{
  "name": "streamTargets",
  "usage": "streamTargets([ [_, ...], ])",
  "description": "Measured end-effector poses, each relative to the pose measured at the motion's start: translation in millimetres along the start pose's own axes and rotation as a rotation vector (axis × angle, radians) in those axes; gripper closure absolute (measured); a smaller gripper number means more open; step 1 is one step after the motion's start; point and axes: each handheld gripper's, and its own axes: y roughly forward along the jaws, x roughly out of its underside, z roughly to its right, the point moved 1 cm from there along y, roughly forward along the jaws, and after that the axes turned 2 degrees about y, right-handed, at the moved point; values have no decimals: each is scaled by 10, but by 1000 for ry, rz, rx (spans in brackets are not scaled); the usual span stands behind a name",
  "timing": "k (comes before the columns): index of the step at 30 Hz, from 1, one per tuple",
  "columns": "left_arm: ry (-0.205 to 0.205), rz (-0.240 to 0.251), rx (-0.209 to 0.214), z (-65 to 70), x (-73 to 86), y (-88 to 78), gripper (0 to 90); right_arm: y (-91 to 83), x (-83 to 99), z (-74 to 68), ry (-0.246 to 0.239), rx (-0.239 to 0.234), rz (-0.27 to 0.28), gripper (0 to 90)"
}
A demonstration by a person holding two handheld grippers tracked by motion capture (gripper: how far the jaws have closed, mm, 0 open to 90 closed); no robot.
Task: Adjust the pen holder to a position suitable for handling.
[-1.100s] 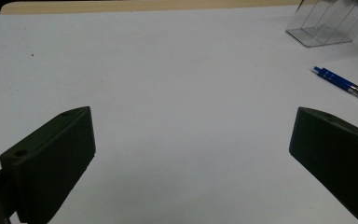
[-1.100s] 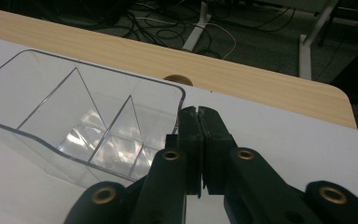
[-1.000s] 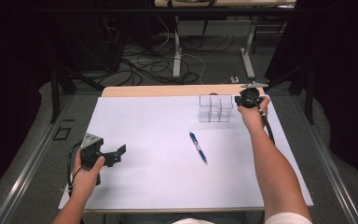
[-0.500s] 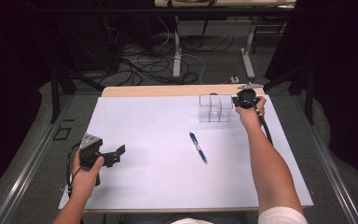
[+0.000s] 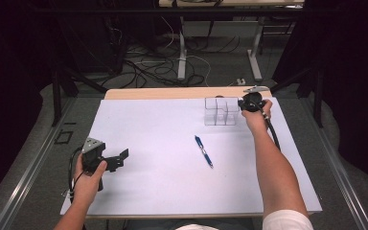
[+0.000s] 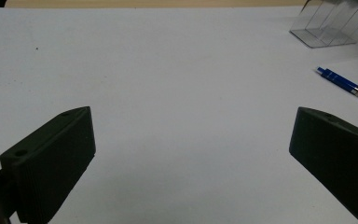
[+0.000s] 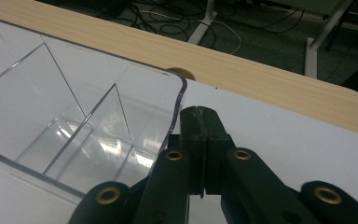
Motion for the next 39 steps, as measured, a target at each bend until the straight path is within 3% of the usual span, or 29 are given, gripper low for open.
streamTargets([
  [20, 2, -3, -2, 4, 3, 8, 1, 46, -9, -187, -44, -40, -1, 900],
  [26, 0, -4, -1, 3, 4, 10, 1, 89, 5, -331, -56, -65, -12, 900],
  [39, 8, -12, -1, 0, 4, 10, 1, 132, 14, -595, -7, -107, -18, 900],
])
